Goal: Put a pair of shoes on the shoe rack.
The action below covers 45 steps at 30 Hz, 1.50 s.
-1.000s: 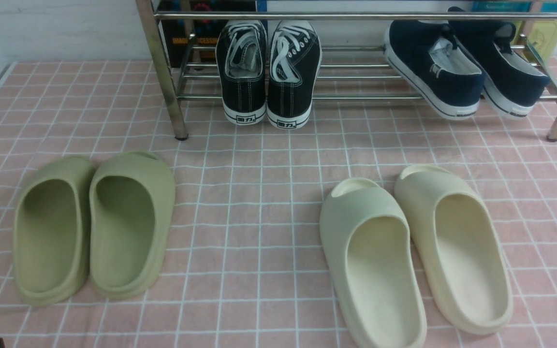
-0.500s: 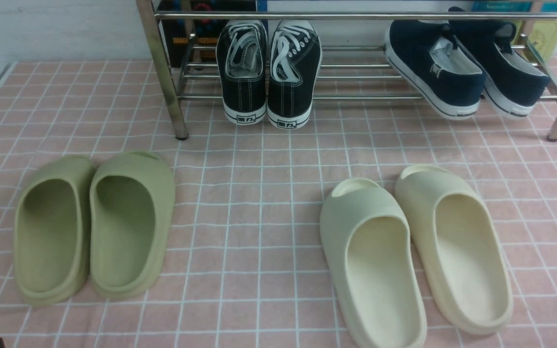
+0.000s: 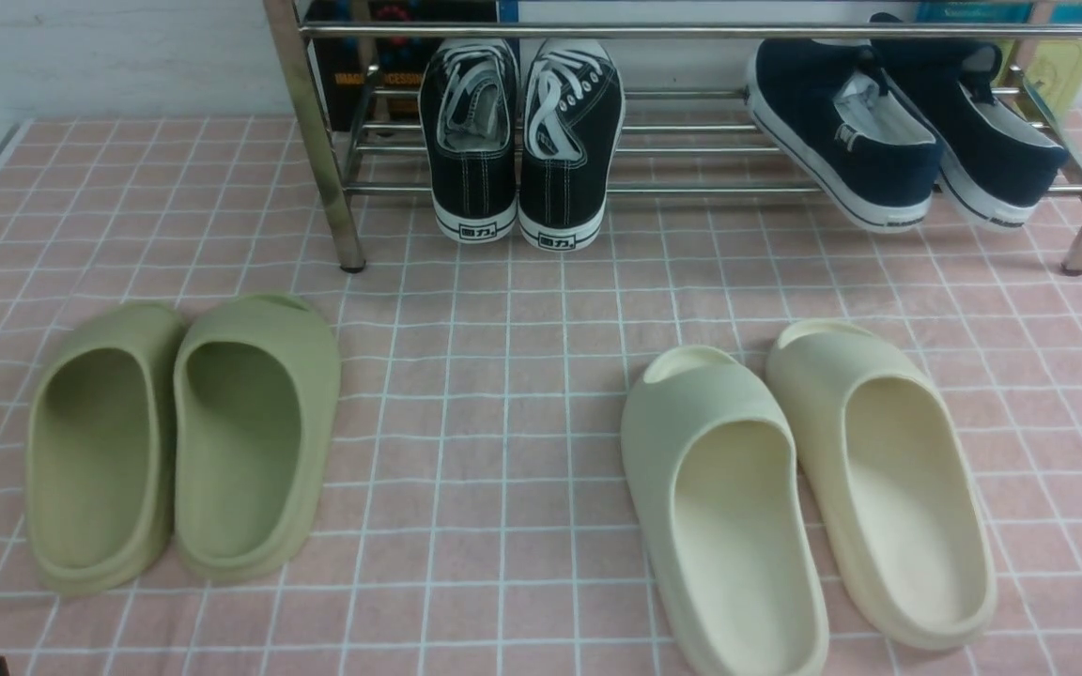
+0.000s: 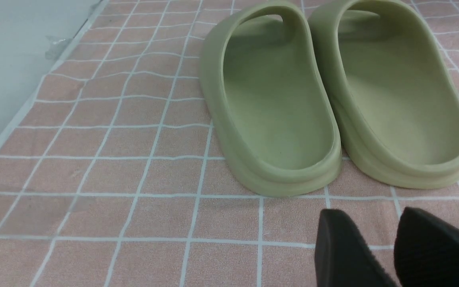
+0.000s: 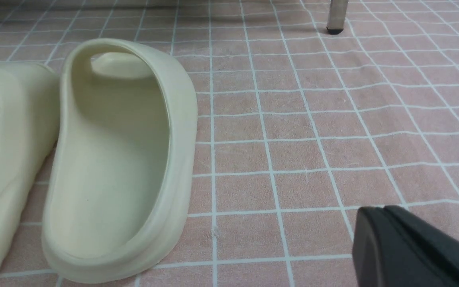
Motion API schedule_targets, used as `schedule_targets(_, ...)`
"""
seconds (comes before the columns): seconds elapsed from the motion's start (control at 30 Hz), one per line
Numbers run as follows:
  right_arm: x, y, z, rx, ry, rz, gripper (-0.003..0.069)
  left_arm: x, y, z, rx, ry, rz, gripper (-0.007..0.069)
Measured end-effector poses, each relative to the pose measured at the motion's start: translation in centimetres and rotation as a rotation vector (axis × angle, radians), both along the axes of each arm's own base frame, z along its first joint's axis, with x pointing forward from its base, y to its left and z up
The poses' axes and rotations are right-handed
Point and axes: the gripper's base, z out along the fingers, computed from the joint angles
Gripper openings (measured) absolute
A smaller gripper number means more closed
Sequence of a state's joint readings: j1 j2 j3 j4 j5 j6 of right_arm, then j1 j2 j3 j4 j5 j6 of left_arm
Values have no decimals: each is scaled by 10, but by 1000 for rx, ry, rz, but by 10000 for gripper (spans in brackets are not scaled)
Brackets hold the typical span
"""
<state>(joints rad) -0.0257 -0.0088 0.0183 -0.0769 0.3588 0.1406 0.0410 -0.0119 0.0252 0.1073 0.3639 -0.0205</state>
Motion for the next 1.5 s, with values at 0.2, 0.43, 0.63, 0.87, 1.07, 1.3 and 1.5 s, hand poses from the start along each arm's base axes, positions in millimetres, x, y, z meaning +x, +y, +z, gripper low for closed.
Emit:
schedule_targets(0.2, 0, 0, 0, 0, 1, 0, -19, 0, 0, 0, 0, 0, 0, 238)
schedule_targets(0.43, 0, 0, 0, 0, 1, 0, -15, 0, 0, 0, 0, 0, 0, 238)
schedule_targets(0.63, 0, 0, 0, 0, 1, 0, -10, 0, 0, 0, 0, 0, 0, 238)
schedule_targets(0.87, 0, 0, 0, 0, 1, 0, -8, 0, 0, 0, 0, 0, 0, 238)
schedule_targets(1.07, 0, 0, 0, 0, 1, 0, -8, 0, 0, 0, 0, 0, 0, 238)
schedule_targets(1.3, 0, 0, 0, 0, 1, 0, -3, 0, 0, 0, 0, 0, 0, 238)
schedule_targets(1.5, 0, 0, 0, -3, 2, 0, 0, 0, 0, 0, 0, 0, 0, 239)
